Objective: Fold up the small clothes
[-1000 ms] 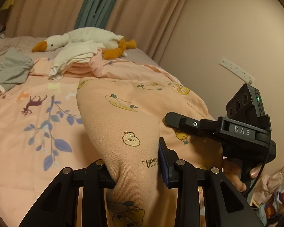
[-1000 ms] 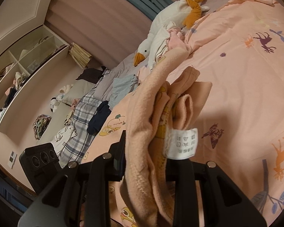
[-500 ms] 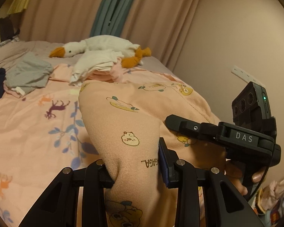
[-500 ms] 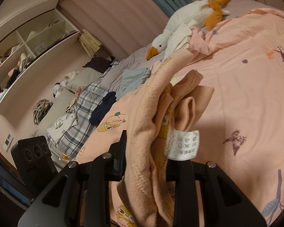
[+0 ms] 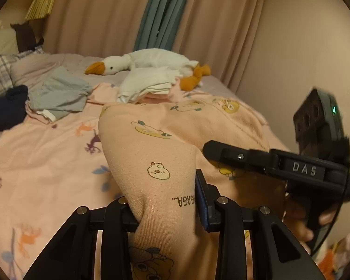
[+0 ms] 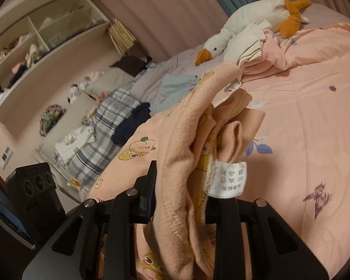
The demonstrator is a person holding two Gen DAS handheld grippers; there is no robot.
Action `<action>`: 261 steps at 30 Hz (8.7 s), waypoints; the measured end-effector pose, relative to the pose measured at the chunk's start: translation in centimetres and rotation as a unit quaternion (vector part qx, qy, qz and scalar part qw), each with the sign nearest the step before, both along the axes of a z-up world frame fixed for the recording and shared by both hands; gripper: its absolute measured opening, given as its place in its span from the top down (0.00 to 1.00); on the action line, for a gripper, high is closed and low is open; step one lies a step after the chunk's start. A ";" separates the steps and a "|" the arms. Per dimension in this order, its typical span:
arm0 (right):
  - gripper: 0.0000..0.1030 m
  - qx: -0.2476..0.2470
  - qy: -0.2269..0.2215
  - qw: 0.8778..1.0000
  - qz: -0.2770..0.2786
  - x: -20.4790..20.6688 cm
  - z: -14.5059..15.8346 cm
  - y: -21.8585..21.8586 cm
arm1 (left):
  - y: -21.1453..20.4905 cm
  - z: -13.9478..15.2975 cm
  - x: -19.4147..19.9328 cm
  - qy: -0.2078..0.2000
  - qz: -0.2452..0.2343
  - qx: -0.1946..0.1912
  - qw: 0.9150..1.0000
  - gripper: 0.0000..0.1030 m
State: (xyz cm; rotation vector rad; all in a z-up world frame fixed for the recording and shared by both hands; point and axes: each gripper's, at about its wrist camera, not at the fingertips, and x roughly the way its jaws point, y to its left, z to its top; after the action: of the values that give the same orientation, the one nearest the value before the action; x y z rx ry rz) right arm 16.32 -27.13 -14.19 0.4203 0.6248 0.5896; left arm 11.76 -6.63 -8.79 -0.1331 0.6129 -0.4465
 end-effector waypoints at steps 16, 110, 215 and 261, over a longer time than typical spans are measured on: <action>0.73 -0.039 0.041 0.998 0.009 3.8 -3.6 2.6 | 1.6 -3.2 1.8 0.033 0.006 0.002 0.999 0.67; 0.65 -0.149 0.132 0.978 -0.057 4.6 -6.9 2.4 | 6.1 -5.0 1.3 0.062 0.113 0.034 0.991 0.59; 0.00 -0.192 0.068 0.964 -0.173 -8.3 3.0 0.1 | 2.5 5.4 -5.5 0.026 0.086 0.026 0.996 0.01; 0.00 -0.242 0.080 0.955 -0.153 -7.8 1.9 2.2 | 5.8 4.7 -4.3 0.052 0.186 0.051 0.980 0.01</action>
State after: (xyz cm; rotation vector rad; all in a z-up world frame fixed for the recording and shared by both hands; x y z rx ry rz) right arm 8.50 -24.93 -12.31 0.0968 0.8144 0.0945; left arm 7.48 -0.86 -4.08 -0.1704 0.6943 -0.0463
